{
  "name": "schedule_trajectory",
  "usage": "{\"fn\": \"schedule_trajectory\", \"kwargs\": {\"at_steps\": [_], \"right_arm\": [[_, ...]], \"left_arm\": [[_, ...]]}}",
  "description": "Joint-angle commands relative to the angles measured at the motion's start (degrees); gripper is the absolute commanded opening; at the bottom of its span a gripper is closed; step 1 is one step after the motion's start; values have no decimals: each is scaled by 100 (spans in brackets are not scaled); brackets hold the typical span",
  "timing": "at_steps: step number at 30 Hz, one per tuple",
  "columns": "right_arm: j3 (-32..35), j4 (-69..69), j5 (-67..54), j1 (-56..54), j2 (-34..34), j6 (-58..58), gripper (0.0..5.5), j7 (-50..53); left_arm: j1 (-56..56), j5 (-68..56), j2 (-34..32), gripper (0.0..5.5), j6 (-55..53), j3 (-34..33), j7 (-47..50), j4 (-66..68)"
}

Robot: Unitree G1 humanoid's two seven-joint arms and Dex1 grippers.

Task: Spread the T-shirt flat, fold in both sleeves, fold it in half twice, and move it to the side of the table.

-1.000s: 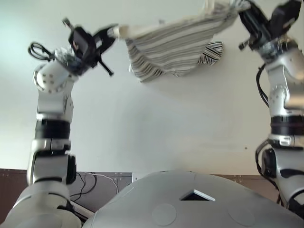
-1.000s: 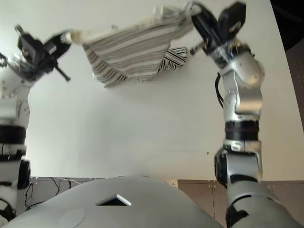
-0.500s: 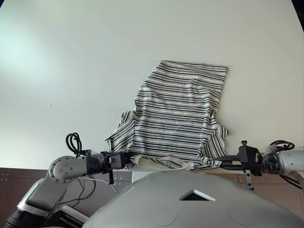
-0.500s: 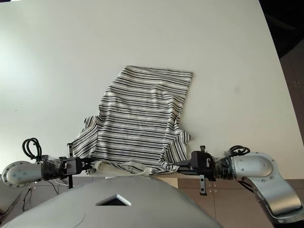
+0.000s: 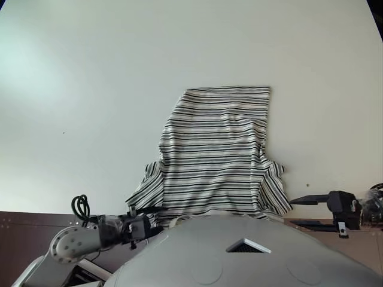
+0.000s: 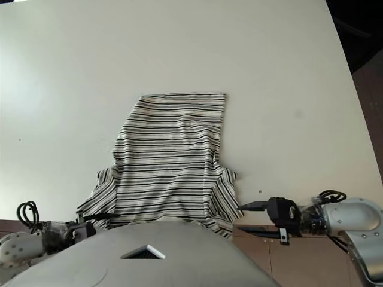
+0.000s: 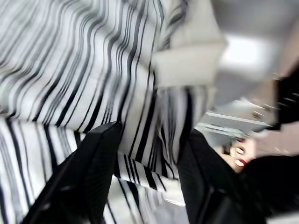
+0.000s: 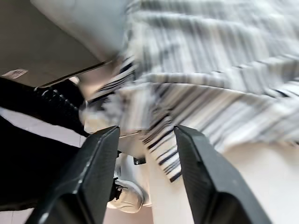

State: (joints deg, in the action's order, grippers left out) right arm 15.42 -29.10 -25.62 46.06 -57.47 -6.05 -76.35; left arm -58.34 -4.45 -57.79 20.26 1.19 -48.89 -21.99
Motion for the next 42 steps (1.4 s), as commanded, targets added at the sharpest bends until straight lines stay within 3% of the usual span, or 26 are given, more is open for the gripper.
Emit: {"fn": "schedule_trajectory", "kwargs": {"at_steps": [1,3,7,11,16,19,23,26,29,33,38,42], "right_arm": [[380,125,-351,-608,-57,-338,288,123],[158,18,-224,-928,-20,-455,319,306],[-1476,-269,1372,-1260,585,-230,392,1309],[-2414,229,2825,-1217,1189,208,395,2441],[-2289,734,3233,-1206,1198,346,395,3081],[-2096,1090,3222,-1254,788,558,395,2973],[-1960,1368,2978,-1649,425,730,395,2601],[-1314,1148,2007,-1817,-25,741,395,1901],[-989,819,1029,-2497,-21,194,395,1591],[-1608,852,1160,-3706,619,-289,395,2048],[-3132,2716,3290,-3947,1129,595,395,2886],[-3044,3491,3753,-3624,773,1194,395,3391]], "left_arm": [[484,-654,-171,225,-543,-560,-342,248],[701,-690,-99,225,-748,-578,-368,104],[848,-846,-76,287,-1188,-471,-601,-326],[1071,-726,-223,340,-1131,-651,-926,-160],[1836,-1651,-444,364,-1630,-1366,-1560,206],[2182,-1813,-404,364,-1838,-1584,-1648,246],[2678,-948,329,364,-1966,-1025,-592,1],[2461,382,790,364,-1549,-372,177,35],[2444,1135,950,364,-1315,-153,618,360],[2826,1864,1002,364,-1113,182,996,895],[3393,2106,1043,364,-992,500,1151,1474],[3016,1964,879,364,-1115,401,1126,1539]]}}
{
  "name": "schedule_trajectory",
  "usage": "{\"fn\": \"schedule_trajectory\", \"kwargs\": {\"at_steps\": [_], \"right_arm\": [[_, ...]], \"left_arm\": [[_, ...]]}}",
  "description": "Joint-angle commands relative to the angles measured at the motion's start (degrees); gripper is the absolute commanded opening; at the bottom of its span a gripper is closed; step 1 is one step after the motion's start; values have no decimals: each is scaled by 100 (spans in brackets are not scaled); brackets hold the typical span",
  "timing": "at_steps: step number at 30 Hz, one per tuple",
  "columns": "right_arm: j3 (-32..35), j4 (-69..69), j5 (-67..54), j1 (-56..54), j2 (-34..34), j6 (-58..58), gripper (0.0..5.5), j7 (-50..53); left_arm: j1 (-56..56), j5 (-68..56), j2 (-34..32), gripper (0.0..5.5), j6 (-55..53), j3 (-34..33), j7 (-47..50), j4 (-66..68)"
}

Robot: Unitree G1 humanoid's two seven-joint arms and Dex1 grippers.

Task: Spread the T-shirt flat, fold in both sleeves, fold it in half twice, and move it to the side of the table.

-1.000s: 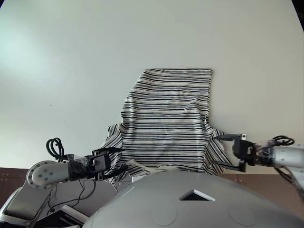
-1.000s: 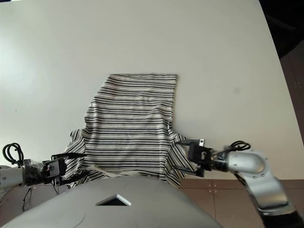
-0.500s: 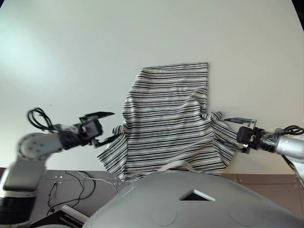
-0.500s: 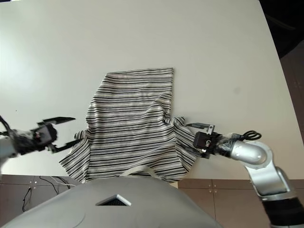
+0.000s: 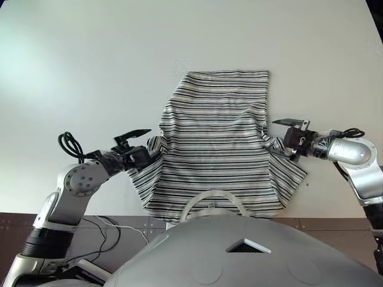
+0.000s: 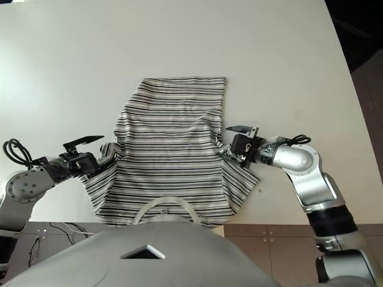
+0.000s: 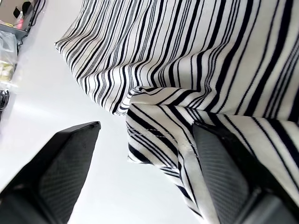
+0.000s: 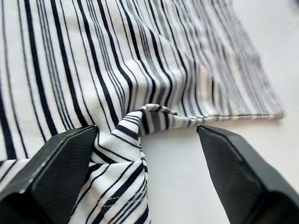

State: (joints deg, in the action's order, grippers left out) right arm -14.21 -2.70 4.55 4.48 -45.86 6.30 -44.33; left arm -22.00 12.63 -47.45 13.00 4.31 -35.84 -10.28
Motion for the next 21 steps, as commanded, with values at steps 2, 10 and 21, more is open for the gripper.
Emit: {"fn": "schedule_trajectory", "kwargs": {"at_steps": [2,10,21], "right_arm": [[113,780,612,687,-560,81,395,257],[1679,-988,-2191,306,-852,-653,395,-575],[-1130,-1920,-1059,-424,734,-1893,395,86]], "left_arm": [[-1030,61,-207,364,-421,21,-262,137],[-1044,-1909,142,364,-1489,-692,-392,-1955],[349,-1284,-575,364,-570,22,-1501,-485]]}}
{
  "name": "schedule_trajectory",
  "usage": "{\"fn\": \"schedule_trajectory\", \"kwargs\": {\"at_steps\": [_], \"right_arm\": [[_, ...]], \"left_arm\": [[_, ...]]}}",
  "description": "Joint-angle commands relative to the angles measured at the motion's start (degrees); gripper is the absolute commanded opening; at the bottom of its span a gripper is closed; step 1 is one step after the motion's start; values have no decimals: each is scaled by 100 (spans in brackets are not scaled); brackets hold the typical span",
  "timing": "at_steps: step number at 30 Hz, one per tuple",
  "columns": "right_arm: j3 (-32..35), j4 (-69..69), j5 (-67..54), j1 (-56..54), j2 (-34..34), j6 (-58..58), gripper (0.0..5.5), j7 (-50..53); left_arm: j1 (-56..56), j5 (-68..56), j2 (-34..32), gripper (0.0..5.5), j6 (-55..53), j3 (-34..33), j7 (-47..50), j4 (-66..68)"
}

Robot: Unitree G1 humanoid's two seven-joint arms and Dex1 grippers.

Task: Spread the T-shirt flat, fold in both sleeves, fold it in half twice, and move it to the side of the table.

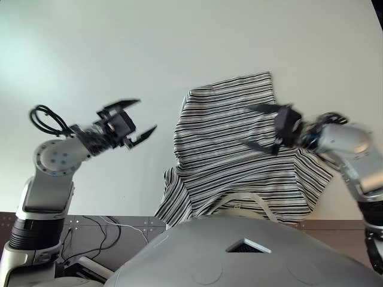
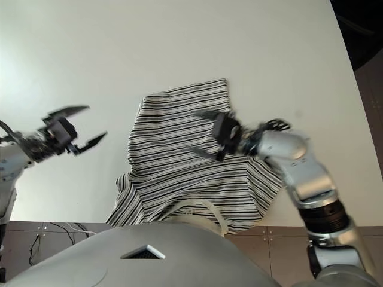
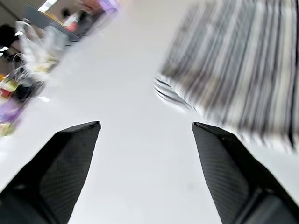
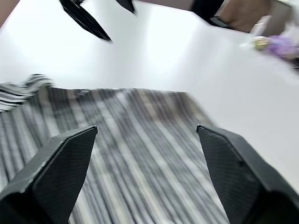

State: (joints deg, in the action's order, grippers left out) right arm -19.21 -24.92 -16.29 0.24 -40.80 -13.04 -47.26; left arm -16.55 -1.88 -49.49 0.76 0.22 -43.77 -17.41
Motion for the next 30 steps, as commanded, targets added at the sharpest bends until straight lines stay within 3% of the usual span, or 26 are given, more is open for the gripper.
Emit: {"fn": "schedule_trajectory", "kwargs": {"at_steps": [1,4,7,11,19,24,30], "right_arm": [[-804,510,1365,-3,327,60,395,540],[-1073,983,2039,-114,501,143,395,756],[-1241,1360,2394,-303,664,254,395,735],[-1306,1707,2518,-523,836,405,395,580],[-1499,2163,2892,-767,696,937,395,249],[-1552,2395,3020,-945,678,1319,395,77],[-1595,2674,3099,-1144,790,1602,395,-43]], "left_arm": [[-206,101,-454,364,842,531,-972,277],[-44,134,-373,364,1146,756,-1219,522],[277,418,127,364,1287,1182,-1037,836],[805,1206,970,364,1504,1541,-36,1895],[2109,2476,1526,364,2285,1981,1660,4249],[3037,2121,2353,364,2882,2030,2063,5632],[3910,2340,2657,364,3339,2189,2275,7184]]}}
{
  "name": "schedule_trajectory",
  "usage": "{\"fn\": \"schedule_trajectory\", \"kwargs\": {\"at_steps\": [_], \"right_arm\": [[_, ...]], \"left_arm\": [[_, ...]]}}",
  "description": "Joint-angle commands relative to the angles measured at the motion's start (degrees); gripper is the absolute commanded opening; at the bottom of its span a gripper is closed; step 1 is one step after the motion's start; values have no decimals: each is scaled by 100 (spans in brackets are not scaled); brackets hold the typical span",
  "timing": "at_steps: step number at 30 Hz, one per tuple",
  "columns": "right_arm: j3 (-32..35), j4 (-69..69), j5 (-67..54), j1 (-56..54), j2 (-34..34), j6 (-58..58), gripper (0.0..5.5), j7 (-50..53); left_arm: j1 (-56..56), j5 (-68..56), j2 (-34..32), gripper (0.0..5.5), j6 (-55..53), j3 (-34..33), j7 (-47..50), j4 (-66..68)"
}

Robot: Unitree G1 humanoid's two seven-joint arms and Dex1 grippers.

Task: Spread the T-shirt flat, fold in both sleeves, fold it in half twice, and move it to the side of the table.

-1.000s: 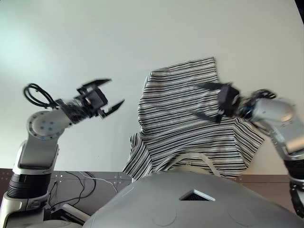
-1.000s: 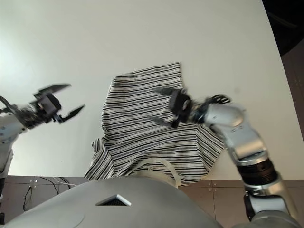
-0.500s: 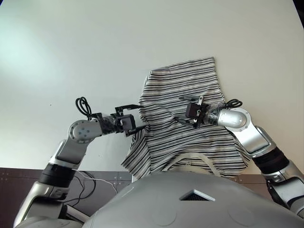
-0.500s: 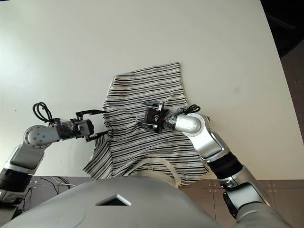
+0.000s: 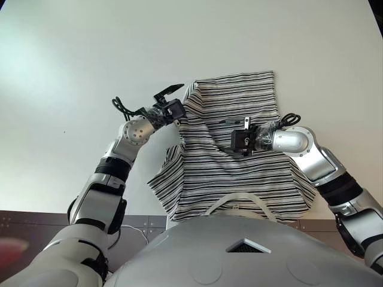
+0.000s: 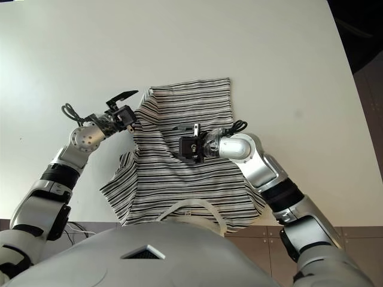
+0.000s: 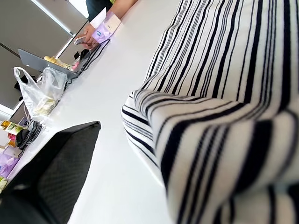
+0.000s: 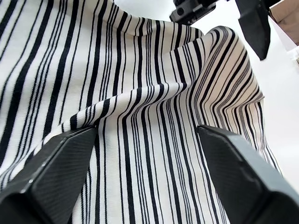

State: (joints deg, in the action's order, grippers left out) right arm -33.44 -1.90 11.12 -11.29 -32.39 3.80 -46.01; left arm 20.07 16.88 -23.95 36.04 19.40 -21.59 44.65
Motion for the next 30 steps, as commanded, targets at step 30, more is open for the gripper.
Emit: {"fn": "schedule_trajectory", "kwargs": {"at_steps": [30], "right_arm": [[1592,719,208,185,-588,-100,395,677]], "left_arm": [[-1923,-938,-1692,364,-2446,324,-1335,-4239]]}}
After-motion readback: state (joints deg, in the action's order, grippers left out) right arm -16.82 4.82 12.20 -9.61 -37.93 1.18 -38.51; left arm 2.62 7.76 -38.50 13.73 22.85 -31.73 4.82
